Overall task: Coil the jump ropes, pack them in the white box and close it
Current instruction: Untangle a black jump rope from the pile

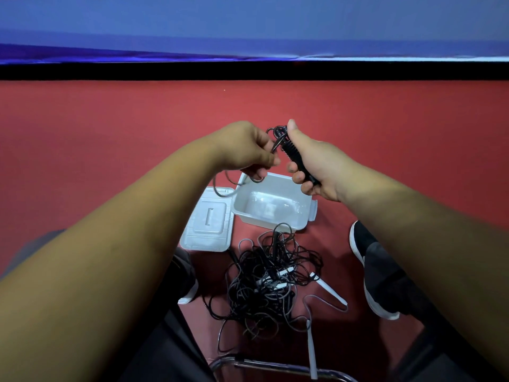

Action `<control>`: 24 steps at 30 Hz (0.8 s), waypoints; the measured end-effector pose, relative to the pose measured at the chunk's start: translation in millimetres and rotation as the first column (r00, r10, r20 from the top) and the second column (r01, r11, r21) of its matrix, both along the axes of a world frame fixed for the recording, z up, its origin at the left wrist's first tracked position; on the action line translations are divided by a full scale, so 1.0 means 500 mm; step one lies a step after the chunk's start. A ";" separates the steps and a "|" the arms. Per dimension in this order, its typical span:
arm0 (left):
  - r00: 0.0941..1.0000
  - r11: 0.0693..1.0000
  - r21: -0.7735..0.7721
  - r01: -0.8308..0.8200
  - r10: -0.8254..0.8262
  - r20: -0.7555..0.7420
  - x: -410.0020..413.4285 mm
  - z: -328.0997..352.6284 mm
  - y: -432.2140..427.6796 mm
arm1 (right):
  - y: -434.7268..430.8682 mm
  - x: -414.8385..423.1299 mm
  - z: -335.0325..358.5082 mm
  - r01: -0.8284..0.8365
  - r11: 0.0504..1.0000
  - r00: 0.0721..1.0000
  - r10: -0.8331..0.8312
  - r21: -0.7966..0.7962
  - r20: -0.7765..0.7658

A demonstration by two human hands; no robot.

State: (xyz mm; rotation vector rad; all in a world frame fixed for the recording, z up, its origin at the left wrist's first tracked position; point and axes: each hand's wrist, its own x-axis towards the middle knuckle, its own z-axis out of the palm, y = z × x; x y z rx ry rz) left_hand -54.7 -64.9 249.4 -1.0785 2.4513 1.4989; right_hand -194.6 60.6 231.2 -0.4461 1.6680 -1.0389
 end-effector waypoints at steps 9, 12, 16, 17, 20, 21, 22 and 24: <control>0.996 0.996 -0.032 0.084 -0.083 0.020 0.024 -0.004 -0.031 | 0.003 0.001 -0.002 -0.039 0.999 0.999 0.039 -0.010 0.016; 0.996 0.988 -0.128 0.090 -0.088 0.024 0.021 0.001 -0.032 | 0.005 0.002 -0.001 -0.051 0.999 0.998 0.051 0.007 0.041; 0.991 0.971 -0.207 0.120 -0.106 0.080 0.019 -0.003 -0.036 | 0.006 -0.001 -0.001 -0.046 0.999 0.998 0.046 -0.007 0.036; 0.987 0.963 -0.229 0.142 -0.121 0.102 0.018 -0.007 -0.038 | 0.007 0.000 -0.002 -0.041 0.999 0.999 0.041 -0.005 0.032; 0.977 0.955 -0.228 0.190 -0.160 0.142 0.016 -0.018 -0.031 | 0.007 0.001 -0.008 0.000 1.000 0.999 0.000 0.015 0.050; 0.973 0.952 -0.227 0.207 -0.176 0.149 0.017 -0.021 -0.027 | 0.007 0.000 -0.009 0.018 1.000 0.997 -0.020 0.018 0.069; 0.969 0.946 -0.234 0.224 -0.190 0.157 0.017 -0.023 -0.023 | 0.006 -0.002 -0.009 0.038 0.999 0.995 -0.039 0.017 0.093; 0.968 0.941 -0.251 0.226 -0.187 0.169 0.017 -0.022 -0.015 | 0.004 -0.007 -0.008 0.072 0.997 0.989 -0.073 0.009 0.129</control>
